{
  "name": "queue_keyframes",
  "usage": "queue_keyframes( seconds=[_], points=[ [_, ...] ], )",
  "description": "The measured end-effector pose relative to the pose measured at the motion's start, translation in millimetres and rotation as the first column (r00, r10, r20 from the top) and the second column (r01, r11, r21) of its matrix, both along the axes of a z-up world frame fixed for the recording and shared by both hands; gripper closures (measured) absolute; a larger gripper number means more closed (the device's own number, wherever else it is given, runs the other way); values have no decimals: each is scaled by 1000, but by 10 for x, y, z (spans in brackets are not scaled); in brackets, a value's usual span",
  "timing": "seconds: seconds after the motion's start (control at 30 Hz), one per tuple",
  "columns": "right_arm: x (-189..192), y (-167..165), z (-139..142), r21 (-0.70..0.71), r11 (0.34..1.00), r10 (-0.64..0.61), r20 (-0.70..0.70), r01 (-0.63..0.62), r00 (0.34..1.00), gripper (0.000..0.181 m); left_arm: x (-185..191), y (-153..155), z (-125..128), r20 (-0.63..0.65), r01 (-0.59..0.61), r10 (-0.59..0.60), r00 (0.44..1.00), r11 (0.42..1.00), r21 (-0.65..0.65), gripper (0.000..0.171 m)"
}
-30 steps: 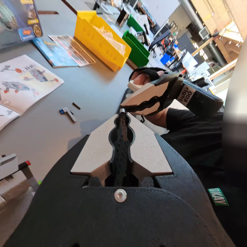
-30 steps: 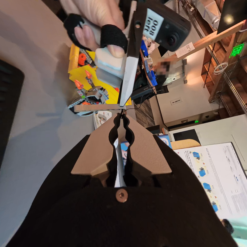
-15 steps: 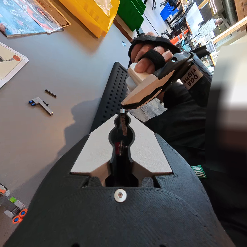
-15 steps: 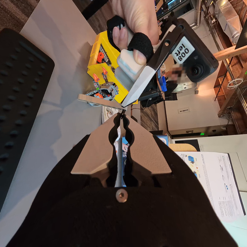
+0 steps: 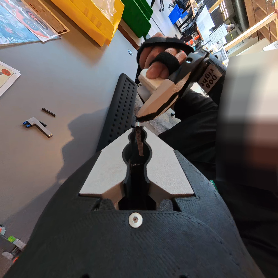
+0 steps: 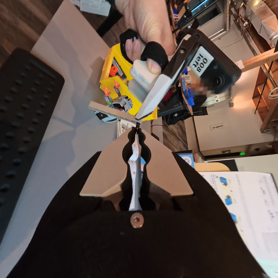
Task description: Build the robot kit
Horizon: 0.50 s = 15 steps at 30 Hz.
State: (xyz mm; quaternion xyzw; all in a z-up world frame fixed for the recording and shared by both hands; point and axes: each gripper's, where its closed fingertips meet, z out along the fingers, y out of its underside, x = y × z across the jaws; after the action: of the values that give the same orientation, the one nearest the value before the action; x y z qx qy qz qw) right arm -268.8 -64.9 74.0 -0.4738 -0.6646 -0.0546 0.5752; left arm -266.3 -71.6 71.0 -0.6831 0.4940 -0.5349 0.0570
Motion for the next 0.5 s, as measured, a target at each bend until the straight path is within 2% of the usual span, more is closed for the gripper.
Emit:
queue_keyframes(
  seconds=[0.2,0.27,0.3,0.33,0.4,0.5],
  points=[
    [35,0,45,-34,999,-9,-76,7,997,181,43,14,38,-5,13,-13,1000,1000,13,166],
    [-71,-125,142,-68,995,57,-172,-69,983,181,127,5,76,15,-1,1,1000,1000,18,166],
    [-167,-202,174,-95,990,83,-204,-104,976,181,192,-69,45,2,28,-28,1000,1000,12,167],
    [-228,-216,145,-59,994,82,-153,-92,985,181,247,-132,-40,-38,57,-56,998,998,26,166],
    [-237,-167,100,67,998,21,-50,-18,999,181,288,-116,-144,-81,61,-57,995,997,47,166],
    [147,173,-97,43,981,-187,-8,187,982,181,245,328,-294,-97,-96,107,990,989,111,167]
  ],
)
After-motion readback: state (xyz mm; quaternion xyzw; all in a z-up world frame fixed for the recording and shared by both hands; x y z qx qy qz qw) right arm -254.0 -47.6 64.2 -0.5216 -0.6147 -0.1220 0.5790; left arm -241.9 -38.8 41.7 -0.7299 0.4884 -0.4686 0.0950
